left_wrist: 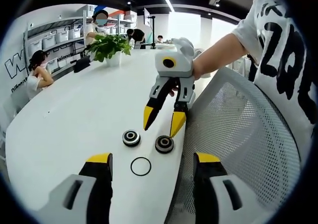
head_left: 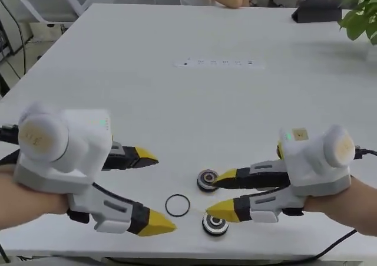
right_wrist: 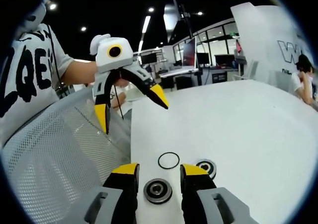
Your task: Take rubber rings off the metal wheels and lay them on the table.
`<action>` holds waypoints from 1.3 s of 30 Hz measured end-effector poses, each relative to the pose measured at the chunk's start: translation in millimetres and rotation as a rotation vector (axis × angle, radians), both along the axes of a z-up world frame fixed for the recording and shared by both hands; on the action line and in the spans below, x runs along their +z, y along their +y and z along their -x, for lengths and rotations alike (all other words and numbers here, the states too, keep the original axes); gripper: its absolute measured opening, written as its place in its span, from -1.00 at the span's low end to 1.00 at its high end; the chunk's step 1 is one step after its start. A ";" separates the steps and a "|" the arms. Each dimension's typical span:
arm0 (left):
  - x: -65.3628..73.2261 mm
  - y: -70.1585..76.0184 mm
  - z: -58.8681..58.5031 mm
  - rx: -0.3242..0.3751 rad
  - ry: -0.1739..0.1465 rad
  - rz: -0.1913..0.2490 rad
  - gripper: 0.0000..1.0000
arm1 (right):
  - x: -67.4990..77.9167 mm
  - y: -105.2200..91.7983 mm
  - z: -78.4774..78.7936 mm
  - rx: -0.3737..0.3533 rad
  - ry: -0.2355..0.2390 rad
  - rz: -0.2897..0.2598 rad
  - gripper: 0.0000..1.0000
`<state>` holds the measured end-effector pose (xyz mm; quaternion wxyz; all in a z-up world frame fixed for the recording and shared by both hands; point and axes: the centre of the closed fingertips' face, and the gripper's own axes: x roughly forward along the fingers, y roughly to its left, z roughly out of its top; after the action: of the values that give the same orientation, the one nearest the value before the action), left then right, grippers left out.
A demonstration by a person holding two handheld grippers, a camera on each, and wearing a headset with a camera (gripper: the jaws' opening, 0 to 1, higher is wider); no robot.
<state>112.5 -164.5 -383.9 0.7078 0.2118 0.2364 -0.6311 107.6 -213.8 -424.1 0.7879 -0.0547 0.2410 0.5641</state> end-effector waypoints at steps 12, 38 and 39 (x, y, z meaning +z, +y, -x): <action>-11.3 -20.8 4.1 -0.062 0.016 -0.019 0.14 | -13.6 -16.3 9.2 -0.029 0.010 0.022 -0.39; -46.5 -49.3 11.0 -0.154 0.065 -0.097 -0.28 | -46.4 -22.8 19.5 0.015 -0.005 0.110 -0.57; -48.4 -49.5 11.9 -0.158 0.069 -0.103 -0.31 | -47.0 -22.5 19.7 0.017 -0.005 0.113 -0.58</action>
<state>100.6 -213.9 -432.3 0.6353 0.2440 0.2756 -0.6789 88.0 -236.3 -471.2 0.7793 -0.1025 0.2697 0.5563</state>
